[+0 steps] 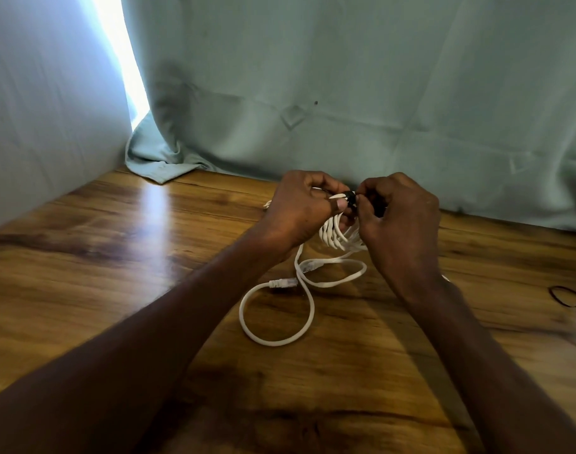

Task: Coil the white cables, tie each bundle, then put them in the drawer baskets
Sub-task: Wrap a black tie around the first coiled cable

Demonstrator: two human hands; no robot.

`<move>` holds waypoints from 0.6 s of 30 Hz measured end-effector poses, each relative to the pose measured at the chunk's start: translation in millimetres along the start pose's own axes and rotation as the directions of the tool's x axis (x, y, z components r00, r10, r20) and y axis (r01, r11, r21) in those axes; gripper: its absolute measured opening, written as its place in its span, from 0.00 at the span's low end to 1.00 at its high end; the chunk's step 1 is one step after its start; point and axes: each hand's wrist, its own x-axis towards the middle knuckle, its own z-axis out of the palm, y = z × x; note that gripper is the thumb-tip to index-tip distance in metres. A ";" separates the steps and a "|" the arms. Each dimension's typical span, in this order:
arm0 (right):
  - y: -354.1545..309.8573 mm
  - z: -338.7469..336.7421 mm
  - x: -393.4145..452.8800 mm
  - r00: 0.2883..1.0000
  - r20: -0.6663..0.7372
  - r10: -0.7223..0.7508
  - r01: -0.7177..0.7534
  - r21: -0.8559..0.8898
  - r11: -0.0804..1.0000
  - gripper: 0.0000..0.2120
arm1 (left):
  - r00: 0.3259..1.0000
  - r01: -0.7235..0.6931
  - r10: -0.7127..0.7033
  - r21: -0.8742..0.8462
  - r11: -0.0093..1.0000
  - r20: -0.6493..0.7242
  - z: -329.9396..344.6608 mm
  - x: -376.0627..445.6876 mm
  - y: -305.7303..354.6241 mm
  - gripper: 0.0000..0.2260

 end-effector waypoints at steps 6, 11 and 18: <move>-2.8 -0.8 2.7 0.994 -0.051 0.102 -0.096 0.104 0.990 0.08 | 1.000 0.000 0.003 -0.089 0.996 0.031 -1.7 0.5 2.7 0.09; 0.9 -1.1 2.2 0.986 -0.097 0.134 -0.124 0.104 0.987 0.06 | 0.999 0.033 -0.025 -0.172 0.984 0.047 -2.5 0.8 1.7 0.08; 1.6 4.7 -1.7 0.999 -0.033 0.021 -0.022 -0.027 0.999 0.05 | 0.995 -0.018 0.028 -0.104 0.994 0.097 -7.8 0.6 3.2 0.11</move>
